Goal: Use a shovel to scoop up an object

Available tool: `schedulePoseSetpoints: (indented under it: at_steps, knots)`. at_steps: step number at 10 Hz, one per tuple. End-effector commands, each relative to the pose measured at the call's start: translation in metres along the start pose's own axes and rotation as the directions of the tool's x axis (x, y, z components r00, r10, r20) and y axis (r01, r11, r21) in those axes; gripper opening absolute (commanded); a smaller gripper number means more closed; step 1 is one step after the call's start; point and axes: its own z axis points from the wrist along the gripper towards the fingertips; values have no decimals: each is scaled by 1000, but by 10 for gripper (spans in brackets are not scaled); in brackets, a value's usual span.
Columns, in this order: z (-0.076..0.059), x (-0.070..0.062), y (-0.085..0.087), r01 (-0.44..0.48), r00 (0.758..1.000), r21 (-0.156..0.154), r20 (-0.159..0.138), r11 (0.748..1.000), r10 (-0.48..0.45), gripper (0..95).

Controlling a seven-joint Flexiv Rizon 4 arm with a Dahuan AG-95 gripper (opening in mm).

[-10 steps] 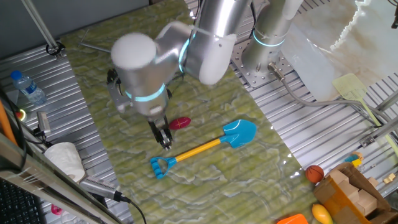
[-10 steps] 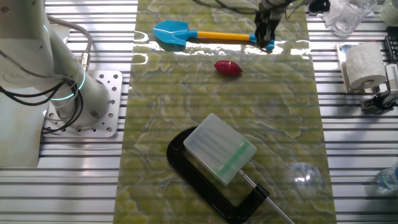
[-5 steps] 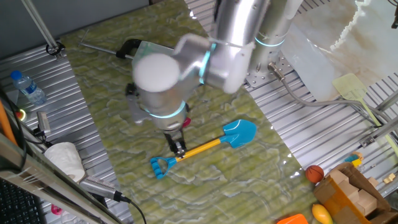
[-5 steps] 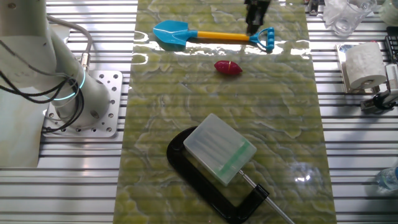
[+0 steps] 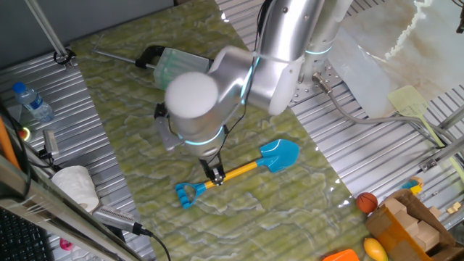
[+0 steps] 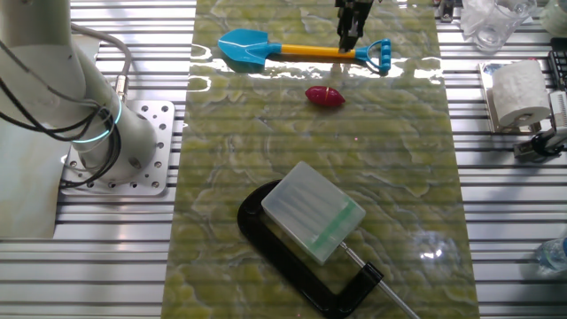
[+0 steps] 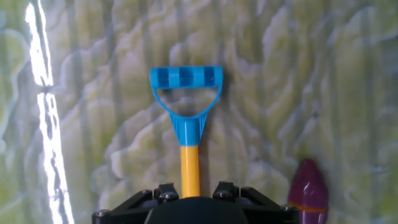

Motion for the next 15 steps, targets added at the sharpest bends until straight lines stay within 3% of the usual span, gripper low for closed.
schedulePoseSetpoints:
  at_steps: [1, 7, 9, 10, 12, 13, 15]
  knots:
    - [4, 6, 0, -9, 999, 3, -32, 1000, 9, 190]
    - [5, 32, -7, 1, 1000, 5, -14, 1000, -1, 190]
    - [6, 32, -7, 32, 998, 49, 49, 998, -34, 190]
    - [6, 32, -7, 17, 997, 31, 72, 999, -20, 190]
    - [6, 32, -7, 58, 995, 37, 83, 998, -61, 190]
    - [6, 32, -7, 73, 991, 36, 113, 997, -77, 380]
    - [6, 33, -7, 50, 993, 8, 109, 999, -50, 380]
